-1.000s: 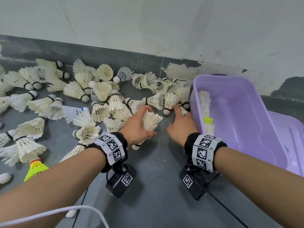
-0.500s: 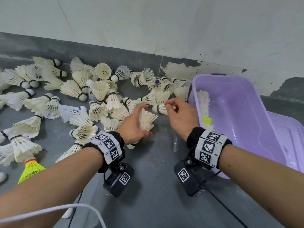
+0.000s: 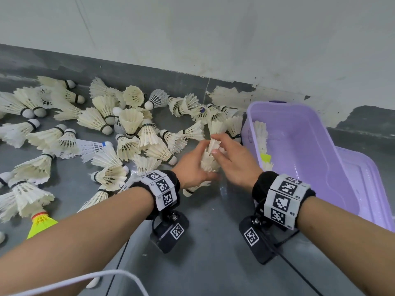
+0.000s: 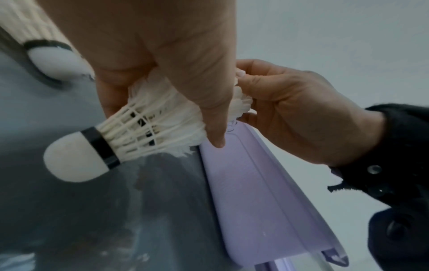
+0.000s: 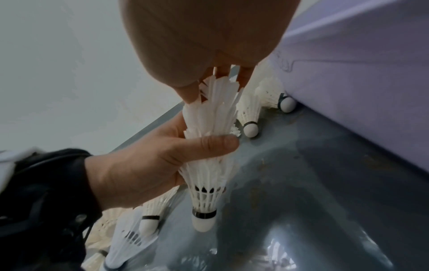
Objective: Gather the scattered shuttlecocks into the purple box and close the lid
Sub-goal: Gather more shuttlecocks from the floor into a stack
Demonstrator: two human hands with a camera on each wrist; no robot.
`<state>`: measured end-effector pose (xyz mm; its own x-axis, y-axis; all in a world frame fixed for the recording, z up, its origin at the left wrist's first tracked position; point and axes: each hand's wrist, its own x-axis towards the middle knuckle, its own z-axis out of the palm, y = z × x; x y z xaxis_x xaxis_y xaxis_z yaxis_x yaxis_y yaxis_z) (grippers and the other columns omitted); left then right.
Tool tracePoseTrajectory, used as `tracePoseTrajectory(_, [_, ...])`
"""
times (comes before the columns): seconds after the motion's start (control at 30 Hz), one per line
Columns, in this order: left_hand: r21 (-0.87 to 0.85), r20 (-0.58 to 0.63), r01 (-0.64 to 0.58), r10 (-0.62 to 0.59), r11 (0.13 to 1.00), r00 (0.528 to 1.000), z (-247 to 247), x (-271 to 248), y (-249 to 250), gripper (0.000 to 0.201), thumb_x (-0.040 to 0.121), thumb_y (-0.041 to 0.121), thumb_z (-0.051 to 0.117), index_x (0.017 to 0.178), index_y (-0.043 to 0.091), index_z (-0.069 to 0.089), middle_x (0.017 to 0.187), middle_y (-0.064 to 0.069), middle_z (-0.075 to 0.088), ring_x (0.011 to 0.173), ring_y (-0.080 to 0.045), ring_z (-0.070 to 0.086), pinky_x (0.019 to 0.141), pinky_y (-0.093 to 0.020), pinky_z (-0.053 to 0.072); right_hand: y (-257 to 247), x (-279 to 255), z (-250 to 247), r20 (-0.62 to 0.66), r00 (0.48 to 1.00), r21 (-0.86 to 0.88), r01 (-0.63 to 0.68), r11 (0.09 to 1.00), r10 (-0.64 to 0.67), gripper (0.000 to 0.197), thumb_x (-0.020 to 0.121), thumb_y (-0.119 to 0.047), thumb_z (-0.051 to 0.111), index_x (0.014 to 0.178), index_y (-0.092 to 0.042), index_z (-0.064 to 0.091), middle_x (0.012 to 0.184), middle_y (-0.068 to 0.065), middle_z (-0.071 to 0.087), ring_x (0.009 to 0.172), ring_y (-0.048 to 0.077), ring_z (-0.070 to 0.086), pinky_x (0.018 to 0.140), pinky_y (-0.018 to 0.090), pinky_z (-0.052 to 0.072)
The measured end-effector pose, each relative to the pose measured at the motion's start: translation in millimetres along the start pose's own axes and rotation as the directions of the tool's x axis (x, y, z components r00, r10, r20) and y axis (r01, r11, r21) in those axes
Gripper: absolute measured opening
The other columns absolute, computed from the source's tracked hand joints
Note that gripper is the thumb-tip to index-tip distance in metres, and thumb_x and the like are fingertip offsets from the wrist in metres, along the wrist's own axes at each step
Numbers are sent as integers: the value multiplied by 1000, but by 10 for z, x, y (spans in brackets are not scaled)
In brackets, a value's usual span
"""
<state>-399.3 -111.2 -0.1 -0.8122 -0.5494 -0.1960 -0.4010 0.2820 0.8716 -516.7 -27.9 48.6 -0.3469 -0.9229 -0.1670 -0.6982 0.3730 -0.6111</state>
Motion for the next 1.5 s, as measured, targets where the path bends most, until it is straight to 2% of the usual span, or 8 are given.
tracePoseTrajectory(0.17, [-87, -15, 17, -18, 996, 1000, 76, 106, 110, 70, 76, 26, 77, 133, 23, 36, 98, 7, 56, 85, -11, 54, 57, 0, 35, -10, -23, -105, -115, 992, -47, -60, 997, 54, 40, 100, -31, 41, 139, -22, 45, 133, 9, 52, 127, 22, 41, 106, 32, 30])
tracePoseTrajectory(0.33, [-222, -179, 27, -68, 975, 981, -70, 74, 41, 69, 71, 28, 82, 128, 27, 42, 107, 3, 62, 94, -18, 60, 80, -27, 47, -127, 141, -59, -252, 952, 35, -170, 985, 173, 43, 100, -35, 36, 137, -16, 45, 136, 10, 51, 128, 25, 43, 110, 42, 33])
tracePoseTrajectory(0.6, [-216, -377, -12, -72, 976, 924, -533, -108, -10, 67, 71, 25, 82, 126, 28, 43, 108, 3, 62, 96, -17, 61, 86, -31, 49, -518, 681, -44, -280, 927, 142, -219, 965, 251, 40, 102, -35, 27, 119, -10, 53, 117, 9, 58, 108, 26, 54, 93, 34, 40])
tracePoseTrajectory(0.77, [-242, -512, 19, -145, 970, 847, -1007, -371, -15, 66, 75, 24, 80, 127, 28, 41, 111, 5, 61, 100, -12, 60, 87, -23, 49, -516, 1029, 115, 350, 841, 329, -522, 787, 412, 38, 101, -18, 37, 138, -9, 40, 77, 11, 55, 62, 23, 62, 50, 23, 51])
tracePoseTrajectory(0.93, [-174, -616, 137, -216, 975, 758, -1367, -836, -58, 65, 75, 26, 80, 126, 31, 41, 109, 12, 60, 94, -2, 60, 79, -13, 48, -486, 1082, 451, 526, 821, 81, -308, 948, 222, 50, 95, -12, 45, 145, -14, 34, 96, 9, 52, 63, 14, 47, 57, 25, 43])
tracePoseTrajectory(1.1, [-199, -606, 302, -359, 932, 710, -1281, -1282, -177, 64, 75, 31, 79, 124, 37, 38, 112, 13, 56, 100, -14, 60, 94, -39, 49, -219, 1190, 674, 238, 933, 258, -330, 908, 271, 39, 86, -30, 61, 121, -13, 63, 116, 6, 65, 104, 24, 60, 98, 39, 48])
tracePoseTrajectory(1.3, [-172, -592, 362, -390, 916, 706, -1226, -1220, -249, 67, 79, 25, 77, 133, 27, 38, 94, 25, 42, 84, 2, 48, 75, -14, 38, -206, 1243, 517, 159, 947, 349, -319, 881, 279, 33, 78, -41, 73, 98, -14, 73, 106, 5, 71, 101, 22, 64, 97, 40, 49])
tracePoseTrajectory(1.5, [-131, -548, 309, -328, 942, 769, -1229, -890, -208, 66, 77, 26, 78, 130, 30, 39, 103, 14, 53, 90, -9, 56, 78, -23, 46, -485, 1121, 195, -194, 972, 342, -63, 937, 136, 20, 80, -15, 71, 98, -24, 70, 91, -7, 66, 90, 11, 63, 72, 10, 46])
